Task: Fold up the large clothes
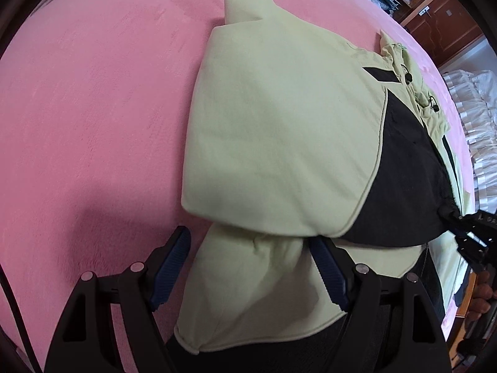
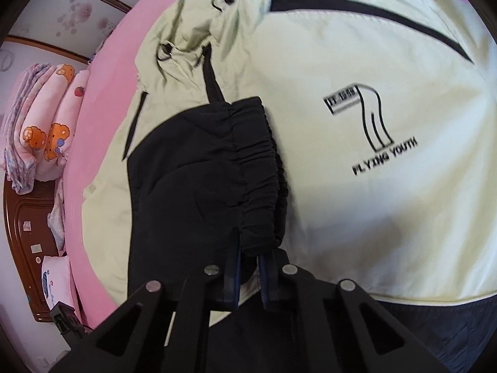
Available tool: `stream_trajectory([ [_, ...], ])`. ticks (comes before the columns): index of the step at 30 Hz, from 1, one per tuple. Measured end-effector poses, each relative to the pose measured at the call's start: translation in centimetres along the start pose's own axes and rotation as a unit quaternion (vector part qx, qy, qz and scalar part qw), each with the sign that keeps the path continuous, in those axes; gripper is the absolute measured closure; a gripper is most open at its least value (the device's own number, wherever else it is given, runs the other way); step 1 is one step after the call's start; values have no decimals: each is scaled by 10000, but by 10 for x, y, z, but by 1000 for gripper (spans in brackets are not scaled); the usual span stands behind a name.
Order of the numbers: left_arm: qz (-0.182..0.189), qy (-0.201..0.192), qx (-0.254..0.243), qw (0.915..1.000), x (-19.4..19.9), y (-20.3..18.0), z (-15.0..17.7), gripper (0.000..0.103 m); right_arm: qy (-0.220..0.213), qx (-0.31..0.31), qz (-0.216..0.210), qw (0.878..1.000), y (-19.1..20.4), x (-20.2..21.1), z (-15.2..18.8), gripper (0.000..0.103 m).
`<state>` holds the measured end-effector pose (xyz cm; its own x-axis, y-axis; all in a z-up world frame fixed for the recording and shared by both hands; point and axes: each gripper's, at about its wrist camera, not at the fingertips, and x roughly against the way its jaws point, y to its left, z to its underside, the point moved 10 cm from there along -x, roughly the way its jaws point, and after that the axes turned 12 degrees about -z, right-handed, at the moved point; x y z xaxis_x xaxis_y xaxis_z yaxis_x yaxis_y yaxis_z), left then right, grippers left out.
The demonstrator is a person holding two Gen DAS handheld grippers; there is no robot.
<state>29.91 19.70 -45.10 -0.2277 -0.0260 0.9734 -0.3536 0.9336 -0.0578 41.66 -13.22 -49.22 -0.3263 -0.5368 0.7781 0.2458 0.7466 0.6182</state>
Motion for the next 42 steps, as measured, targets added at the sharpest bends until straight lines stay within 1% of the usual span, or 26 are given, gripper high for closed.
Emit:
stream_trajectory([
  [2,-50,-52,-29,10000,-1,-1,-3,25,-138,107,-57,9998,7,7,-10,95],
  [5,-164,-179,-75,9997,-4,-2,-7,25,-331,131,-252,9990,18,20,-29,95],
  [10,-321,-347,176,9987,-6,0,-18,26,-666,415,-263,9966,33,47,-58,96],
  [11,-345,-378,237,9984,-6,1,-20,28,-745,461,-260,9958,35,54,-64,96],
  [12,-379,-420,280,9980,-5,1,-22,34,-822,489,-245,9951,36,60,-68,96],
  [13,-425,-452,312,9976,-5,2,-24,37,-875,482,-241,9947,36,65,-71,96],
  [15,-474,-458,385,9971,-4,5,-24,45,-1028,375,-240,9937,31,79,-76,96],
  [17,-441,-465,424,9970,-1,5,-22,52,-1131,242,-206,9931,22,91,-77,96],
  [18,-413,-459,420,9972,0,5,-21,57,-1202,147,-179,9925,16,98,-77,96],
  [19,-393,-458,406,9974,1,3,-21,60,-1255,66,-169,9919,10,104,-74,96],
  [21,-385,-454,367,9976,4,2,-18,71,-1352,-144,-155,9906,-4,116,-68,96],
  [23,-401,-451,314,9977,5,-2,-17,78,-1418,-336,-116,9893,-17,127,-59,96],
  [26,-444,-453,273,9976,7,-4,-15,82,-1470,-573,-48,9875,-34,138,-45,96],
  [32,-435,-358,317,9979,7,-3,-15,84,-1453,-1061,40,9837,-63,139,-9,96],
  [35,-442,-340,230,9982,4,-11,-21,84,-1436,-1084,167,9835,-77,137,11,96],
  [39,-556,-352,76,9978,4,-18,-25,83,-1458,-1371,201,9796,-98,129,27,96],
  [41,-616,-322,17,9976,4,-20,-25,83,-1514,-1326,291,9791,-103,126,32,96],
  [42,-622,-308,12,9976,4,-20,-25,83,-1561,-1206,383,9796,-105,124,33,96],
])
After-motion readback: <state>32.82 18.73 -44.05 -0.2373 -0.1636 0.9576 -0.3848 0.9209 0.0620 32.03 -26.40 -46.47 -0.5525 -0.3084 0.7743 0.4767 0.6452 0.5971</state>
